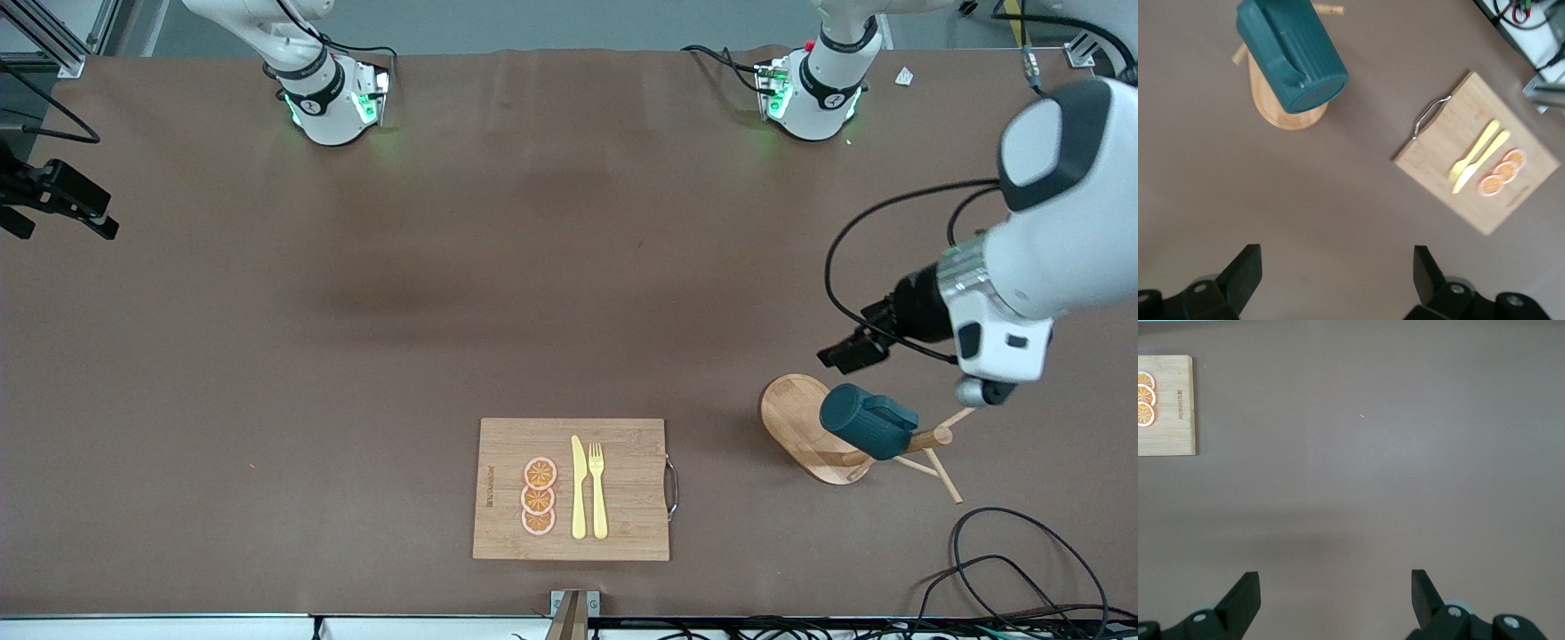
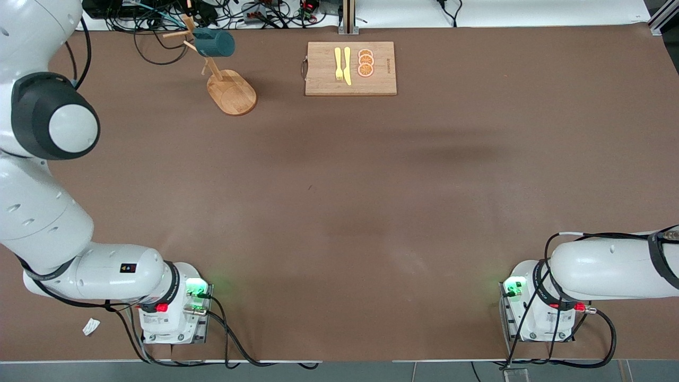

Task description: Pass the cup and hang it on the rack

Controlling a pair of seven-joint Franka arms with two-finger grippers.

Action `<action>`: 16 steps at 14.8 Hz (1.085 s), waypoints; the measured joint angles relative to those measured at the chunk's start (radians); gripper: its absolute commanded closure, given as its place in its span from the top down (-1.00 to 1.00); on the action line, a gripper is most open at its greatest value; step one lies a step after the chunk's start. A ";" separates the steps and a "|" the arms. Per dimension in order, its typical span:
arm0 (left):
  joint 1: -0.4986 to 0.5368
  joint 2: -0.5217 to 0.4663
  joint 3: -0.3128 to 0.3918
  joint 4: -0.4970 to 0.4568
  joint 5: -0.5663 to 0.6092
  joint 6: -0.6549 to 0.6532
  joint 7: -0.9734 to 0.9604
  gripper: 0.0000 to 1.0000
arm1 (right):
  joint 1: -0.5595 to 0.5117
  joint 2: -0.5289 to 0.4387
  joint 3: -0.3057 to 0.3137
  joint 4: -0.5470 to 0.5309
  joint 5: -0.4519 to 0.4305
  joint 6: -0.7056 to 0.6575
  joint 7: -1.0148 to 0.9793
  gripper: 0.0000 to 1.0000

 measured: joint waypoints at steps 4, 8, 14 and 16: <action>-0.006 -0.077 -0.011 -0.002 0.057 -0.046 0.288 0.99 | 0.000 0.000 0.000 0.005 0.000 0.000 0.000 1.00; -0.001 -0.211 0.037 -0.056 0.167 -0.099 0.651 1.00 | 0.000 0.000 -0.001 0.006 0.000 0.000 -0.002 1.00; 0.005 -0.344 0.145 -0.165 0.175 -0.139 0.788 1.00 | 0.000 0.000 -0.002 0.006 0.000 0.000 -0.005 1.00; 0.005 -0.368 0.175 -0.200 0.133 -0.143 0.789 1.00 | 0.000 0.000 -0.002 0.006 0.000 0.000 -0.006 1.00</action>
